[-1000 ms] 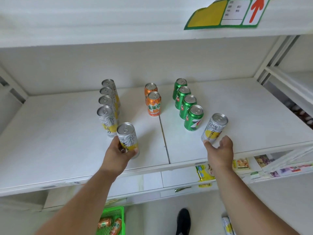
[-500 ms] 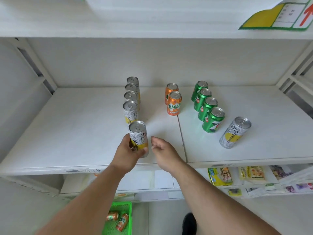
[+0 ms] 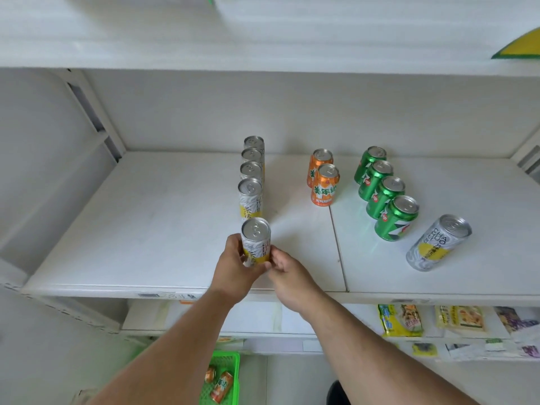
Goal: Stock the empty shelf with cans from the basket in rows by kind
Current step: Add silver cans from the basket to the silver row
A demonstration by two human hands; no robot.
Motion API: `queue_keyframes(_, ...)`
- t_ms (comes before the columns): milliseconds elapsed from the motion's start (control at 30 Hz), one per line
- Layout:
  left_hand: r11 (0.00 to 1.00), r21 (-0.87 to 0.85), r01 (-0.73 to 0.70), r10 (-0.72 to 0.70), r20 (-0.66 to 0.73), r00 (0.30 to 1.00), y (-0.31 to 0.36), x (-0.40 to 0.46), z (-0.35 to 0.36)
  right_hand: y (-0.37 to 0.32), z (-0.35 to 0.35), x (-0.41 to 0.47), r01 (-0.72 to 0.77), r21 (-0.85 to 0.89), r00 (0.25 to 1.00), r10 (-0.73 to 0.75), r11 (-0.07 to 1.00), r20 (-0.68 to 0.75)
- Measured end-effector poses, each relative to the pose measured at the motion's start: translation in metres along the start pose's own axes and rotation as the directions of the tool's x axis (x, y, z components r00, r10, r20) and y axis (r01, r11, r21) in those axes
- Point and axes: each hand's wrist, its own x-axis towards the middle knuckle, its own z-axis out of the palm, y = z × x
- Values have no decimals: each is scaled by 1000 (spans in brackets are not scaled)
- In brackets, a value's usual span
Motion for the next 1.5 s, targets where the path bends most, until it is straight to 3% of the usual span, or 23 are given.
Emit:
queue_keyframes(133,999,-43,6,-3,76,997,-5,-7,-7,-6,8,-7,-30,15,998,31,999,-49)
queue_keyframes(233,994,-85,65,-62,37,997,-8,-19,-14,-12,14,-15,-20,45,978,29,999,-207)
queue_keyframes(300,990,-125,62,-61,10,998,-5,-29,-16,-16,20,-22,-5,84,971,25,996,-239)
queue_keyframes(567,978,-189,87,-58,151,987,5,-33,-20,-17,24,-10,5,199,979,35,980,-200)
queue_keyframes(867,987,-147,73,-53,133,990,7,-4,-26,-25,20,29,-26,284,994,55,959,-98)
queue_keyframes(1500,981,-74,180,-166,160,973,8,6,-30,-30,17,38,-17,283,992,51,959,-115)
